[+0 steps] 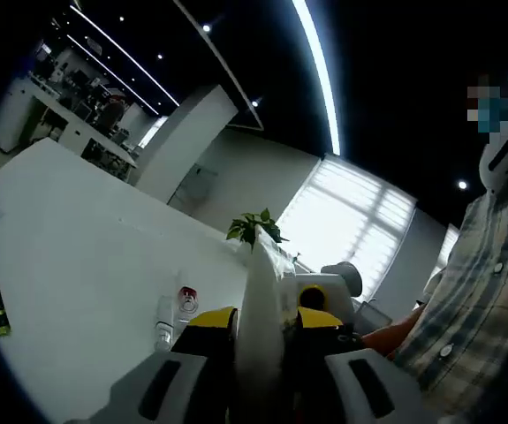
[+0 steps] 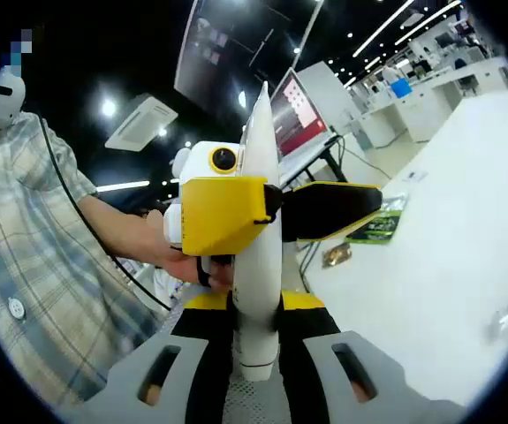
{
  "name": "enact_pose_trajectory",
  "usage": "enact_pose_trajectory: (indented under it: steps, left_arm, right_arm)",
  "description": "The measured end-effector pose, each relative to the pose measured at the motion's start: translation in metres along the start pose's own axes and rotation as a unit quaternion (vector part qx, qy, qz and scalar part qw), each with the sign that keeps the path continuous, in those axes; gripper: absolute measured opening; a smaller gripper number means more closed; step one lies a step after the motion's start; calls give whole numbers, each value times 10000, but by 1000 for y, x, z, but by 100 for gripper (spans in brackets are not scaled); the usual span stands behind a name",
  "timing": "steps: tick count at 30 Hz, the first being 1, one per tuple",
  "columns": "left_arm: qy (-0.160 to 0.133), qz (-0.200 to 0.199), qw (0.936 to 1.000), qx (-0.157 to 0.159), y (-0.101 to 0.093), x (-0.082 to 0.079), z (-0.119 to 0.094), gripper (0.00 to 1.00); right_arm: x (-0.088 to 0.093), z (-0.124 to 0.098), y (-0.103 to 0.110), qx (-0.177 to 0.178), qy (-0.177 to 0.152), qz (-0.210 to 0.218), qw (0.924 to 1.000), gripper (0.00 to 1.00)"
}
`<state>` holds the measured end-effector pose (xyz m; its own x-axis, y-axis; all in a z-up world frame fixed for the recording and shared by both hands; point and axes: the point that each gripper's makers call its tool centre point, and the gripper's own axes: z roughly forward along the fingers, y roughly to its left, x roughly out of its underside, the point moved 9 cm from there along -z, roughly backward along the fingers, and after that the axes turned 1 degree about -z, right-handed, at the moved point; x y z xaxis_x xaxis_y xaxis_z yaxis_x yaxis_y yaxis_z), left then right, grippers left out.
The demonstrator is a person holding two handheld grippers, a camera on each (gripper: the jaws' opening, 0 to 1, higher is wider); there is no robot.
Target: Arrange the skincare products in the storage area until every visible bottle or jar stands upright without overlapping.
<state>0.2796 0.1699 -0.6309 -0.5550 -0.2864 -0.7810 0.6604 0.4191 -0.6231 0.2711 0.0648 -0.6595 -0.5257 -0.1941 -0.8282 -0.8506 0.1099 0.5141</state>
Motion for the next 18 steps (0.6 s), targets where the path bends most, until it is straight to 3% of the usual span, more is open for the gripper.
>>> enact_pose_trajectory:
  steps: [3, 6, 8, 12, 18]
  left_arm:
    - [110, 368, 9977, -553, 6, 1, -1, 33]
    - [341, 625, 9926, -980, 10, 5, 1, 36]
    - [465, 717, 9889, -1213, 12, 8, 3, 39]
    - [716, 716, 9837, -1487, 15, 14, 6, 42]
    - [748, 628, 9770, -1895, 19, 18, 12, 44]
  right_arm:
    - [4, 0, -8, 624, 274, -258, 9973, 16]
    - [10, -2, -13, 1319, 765, -509, 9870, 16]
    - [12, -4, -16, 1648, 911, -785, 9790, 16]
    - [14, -4, -21, 2092, 1195, -1102, 9643, 16]
    - [11, -6, -26, 2634, 1419, -1375, 9442, 16]
